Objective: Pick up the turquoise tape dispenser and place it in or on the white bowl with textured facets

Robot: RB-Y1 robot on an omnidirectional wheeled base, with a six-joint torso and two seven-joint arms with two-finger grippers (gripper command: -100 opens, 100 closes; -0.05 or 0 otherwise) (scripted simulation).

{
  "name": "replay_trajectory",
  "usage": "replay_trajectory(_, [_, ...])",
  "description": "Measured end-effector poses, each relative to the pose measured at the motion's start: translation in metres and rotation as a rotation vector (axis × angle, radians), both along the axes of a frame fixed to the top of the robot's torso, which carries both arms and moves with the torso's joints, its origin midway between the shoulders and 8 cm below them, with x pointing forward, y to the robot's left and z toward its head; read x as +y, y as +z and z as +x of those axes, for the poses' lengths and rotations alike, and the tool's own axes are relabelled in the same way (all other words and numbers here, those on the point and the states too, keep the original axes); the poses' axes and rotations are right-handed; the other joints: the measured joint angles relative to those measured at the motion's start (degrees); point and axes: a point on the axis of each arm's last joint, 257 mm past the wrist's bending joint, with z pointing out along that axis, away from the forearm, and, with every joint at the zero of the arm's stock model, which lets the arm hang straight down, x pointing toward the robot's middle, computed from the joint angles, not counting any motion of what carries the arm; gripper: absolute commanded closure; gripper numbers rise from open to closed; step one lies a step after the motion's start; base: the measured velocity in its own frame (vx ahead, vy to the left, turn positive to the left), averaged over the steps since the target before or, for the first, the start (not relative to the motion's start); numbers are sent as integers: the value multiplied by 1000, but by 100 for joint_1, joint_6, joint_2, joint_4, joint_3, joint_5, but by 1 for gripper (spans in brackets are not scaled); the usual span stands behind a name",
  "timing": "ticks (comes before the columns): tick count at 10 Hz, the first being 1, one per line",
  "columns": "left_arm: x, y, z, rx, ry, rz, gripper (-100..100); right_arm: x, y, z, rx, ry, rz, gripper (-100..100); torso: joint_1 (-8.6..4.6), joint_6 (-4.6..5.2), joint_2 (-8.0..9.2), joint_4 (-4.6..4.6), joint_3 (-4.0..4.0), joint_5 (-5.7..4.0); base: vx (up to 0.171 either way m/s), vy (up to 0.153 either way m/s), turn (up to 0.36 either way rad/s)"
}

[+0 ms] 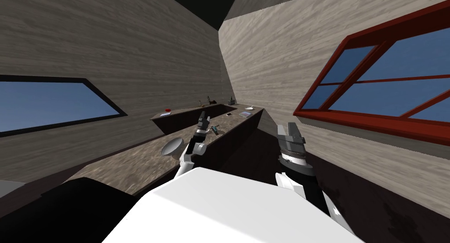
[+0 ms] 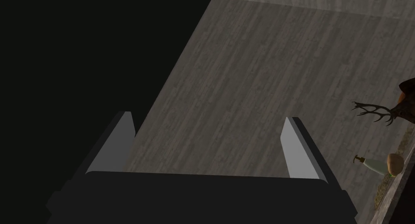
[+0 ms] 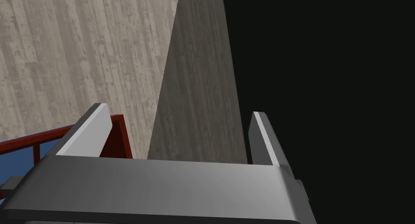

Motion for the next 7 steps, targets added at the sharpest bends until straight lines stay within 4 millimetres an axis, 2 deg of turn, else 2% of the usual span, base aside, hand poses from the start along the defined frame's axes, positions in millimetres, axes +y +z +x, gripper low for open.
replay_trajectory(7, [8, -30, 69, 161, -9, -7, -100, 0, 0, 0, 0, 0, 0, 0, -6, -1, -6, -1, -3, -1, -73, 57, -19])
